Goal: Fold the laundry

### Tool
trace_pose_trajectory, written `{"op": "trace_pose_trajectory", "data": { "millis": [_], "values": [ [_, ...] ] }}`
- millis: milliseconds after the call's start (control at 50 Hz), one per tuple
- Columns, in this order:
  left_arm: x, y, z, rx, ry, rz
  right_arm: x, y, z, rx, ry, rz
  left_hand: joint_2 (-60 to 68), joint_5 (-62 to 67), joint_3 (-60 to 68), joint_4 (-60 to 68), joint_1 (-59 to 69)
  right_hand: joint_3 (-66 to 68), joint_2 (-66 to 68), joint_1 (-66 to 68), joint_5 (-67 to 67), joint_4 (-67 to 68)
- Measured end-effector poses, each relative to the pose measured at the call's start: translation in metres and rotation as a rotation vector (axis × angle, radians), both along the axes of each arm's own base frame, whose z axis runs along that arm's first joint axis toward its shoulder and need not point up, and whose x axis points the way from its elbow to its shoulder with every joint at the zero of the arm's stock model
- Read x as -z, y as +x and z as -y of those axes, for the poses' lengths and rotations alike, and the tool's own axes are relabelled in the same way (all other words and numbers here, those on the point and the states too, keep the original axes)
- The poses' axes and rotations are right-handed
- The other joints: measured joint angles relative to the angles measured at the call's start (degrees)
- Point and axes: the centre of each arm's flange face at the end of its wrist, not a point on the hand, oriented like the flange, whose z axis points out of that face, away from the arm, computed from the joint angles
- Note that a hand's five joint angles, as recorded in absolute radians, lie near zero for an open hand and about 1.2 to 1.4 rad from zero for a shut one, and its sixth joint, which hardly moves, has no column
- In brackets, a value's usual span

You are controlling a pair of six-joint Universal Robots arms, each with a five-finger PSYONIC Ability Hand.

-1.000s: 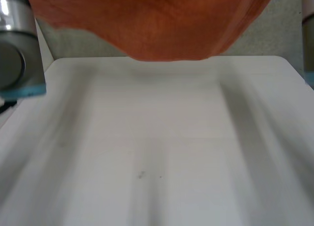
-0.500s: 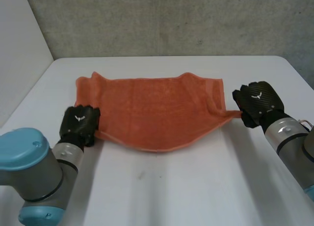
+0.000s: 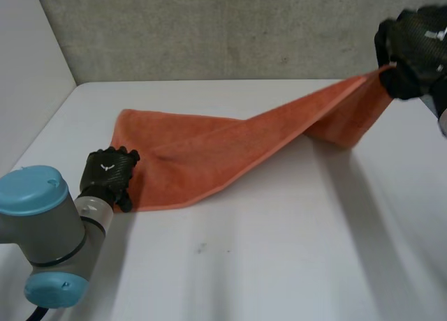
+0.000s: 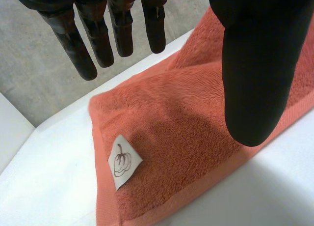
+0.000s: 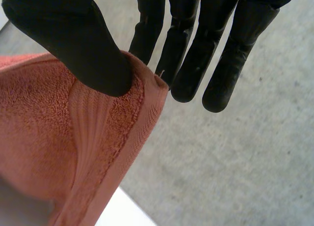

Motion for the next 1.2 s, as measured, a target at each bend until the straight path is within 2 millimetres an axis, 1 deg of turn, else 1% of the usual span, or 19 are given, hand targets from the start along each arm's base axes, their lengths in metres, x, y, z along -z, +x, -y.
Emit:
{"op": "trace_pose_trajectory", "data": {
  "millis": [140, 280, 360, 440, 500, 520, 600, 760, 800, 860, 940, 980, 1040, 1060, 1080, 1120, 1140, 1180, 1200],
  "values": [
    [-0.002, 0.000, -0.004, -0.010, 0.043, -0.061, -0.027, 0.008, -0.009, -0.025, -0.034, 0.003, -0.26, -0.27, -0.34, -0.30, -0.26, 0.00, 0.00, 0.00, 0.00, 0.00],
    [-0.001, -0.003, -0.011, 0.008, 0.113, -0.107, -0.039, 0.012, -0.011, -0.033, -0.052, 0.006, -0.26, -0.27, -0.34, -0.30, -0.26, 0.00, 0.00, 0.00, 0.00, 0.00],
    [0.001, -0.009, -0.026, 0.048, 0.220, -0.158, -0.053, 0.018, -0.015, -0.048, -0.074, 0.014, -0.26, -0.27, -0.33, -0.30, -0.26, 0.00, 0.00, 0.00, 0.00, 0.00],
    [-0.001, -0.017, -0.035, 0.065, 0.260, -0.208, -0.062, 0.024, -0.019, -0.061, -0.089, 0.024, -0.26, -0.27, -0.34, -0.30, -0.26, 0.00, 0.00, 0.00, 0.00, 0.00],
    [-0.002, -0.021, -0.038, 0.067, 0.272, -0.241, -0.067, 0.027, -0.022, -0.066, -0.096, 0.030, -0.25, -0.27, -0.34, -0.30, -0.26, 0.00, 0.00, 0.00, 0.00, 0.00],
    [-0.003, -0.025, -0.039, 0.061, 0.277, -0.275, -0.074, 0.033, -0.029, -0.076, -0.109, 0.041, -0.26, -0.27, -0.35, -0.30, -0.26, 0.00, 0.00, 0.00, 0.00, 0.00],
    [-0.005, -0.031, -0.040, 0.033, 0.272, -0.325, -0.081, 0.039, -0.037, -0.091, -0.120, 0.052, -0.26, -0.27, -0.34, -0.30, -0.26, 0.00, 0.00, 0.00, 0.00, 0.00],
    [0.000, -0.046, -0.026, -0.060, 0.210, -0.368, -0.096, 0.043, -0.055, -0.111, -0.139, 0.073, 0.08, 0.16, -0.19, -0.02, -0.25, 0.00, 0.00, 0.00, 0.00, 0.00],
    [0.000, -0.046, -0.026, -0.060, 0.210, -0.368, -0.096, 0.043, -0.055, -0.111, -0.139, 0.073, 0.08, 0.16, -0.19, -0.02, -0.25, 0.00, 0.00, 0.00, 0.00, 0.00],
    [0.009, -0.055, -0.015, -0.084, 0.184, -0.364, -0.107, 0.038, -0.061, -0.093, -0.167, 0.089, 0.99, 1.10, 0.86, 0.95, 0.08, 0.00, 0.00, 0.00, 0.00, 0.00],
    [0.013, -0.057, -0.011, -0.096, 0.178, -0.358, -0.111, 0.036, -0.062, -0.082, -0.177, 0.095, 1.88, 1.91, 1.79, 1.76, 1.22, 0.00, 0.00, 0.00, 0.00, 0.00],
    [0.017, -0.057, -0.007, -0.112, 0.170, -0.352, -0.115, 0.033, -0.062, -0.073, -0.185, 0.098, 5.36, 5.54, 5.28, 5.42, 4.78, 0.00, 0.00, 0.00, 0.00, 0.00],
    [0.019, -0.056, -0.002, -0.132, 0.154, -0.354, -0.117, 0.032, -0.061, -0.065, -0.189, 0.099, 14.37, 13.92, 13.69, 13.85, 14.24, 0.00, 0.00, 0.00, 0.00, 0.00],
    [0.019, -0.056, -0.002, -0.132, 0.154, -0.354, -0.117, 0.032, -0.061, -0.065, -0.189, 0.099, 14.37, 13.92, 13.69, 13.85, 14.24, 0.00, 0.00, 0.00, 0.00, 0.00],
    [0.019, -0.053, 0.003, -0.158, 0.127, -0.363, -0.116, 0.030, -0.059, -0.056, -0.188, 0.096, 22.36, 22.49, 22.22, 22.35, 22.72, 0.00, 0.00, 0.00, 0.00, 0.00],
    [0.018, -0.052, 0.005, -0.167, 0.119, -0.366, -0.116, 0.029, -0.058, -0.053, -0.187, 0.095, 22.36, 22.49, 22.22, 22.35, 22.72, 0.00, 0.00, 0.00, 0.00, 0.00],
    [0.014, -0.043, 0.014, -0.210, 0.080, -0.378, -0.113, 0.026, -0.053, -0.038, -0.178, 0.088, 30.09, 30.13, 29.95, 30.08, 30.18, 0.00, 0.00, 0.00, 0.00, 0.00],
    [0.014, -0.043, 0.014, -0.210, 0.080, -0.378, -0.113, 0.026, -0.053, -0.038, -0.178, 0.088, 30.09, 30.13, 29.95, 30.08, 30.18, 0.00, 0.00, 0.00, 0.00, 0.00],
    [0.007, -0.030, 0.024, -0.266, 0.036, -0.391, -0.109, 0.023, -0.049, -0.025, -0.169, 0.081, 32.96, 32.40, 32.33, 32.48, 32.09, 0.00, 0.00, 0.00, 0.00, 0.00]
  ]
}}
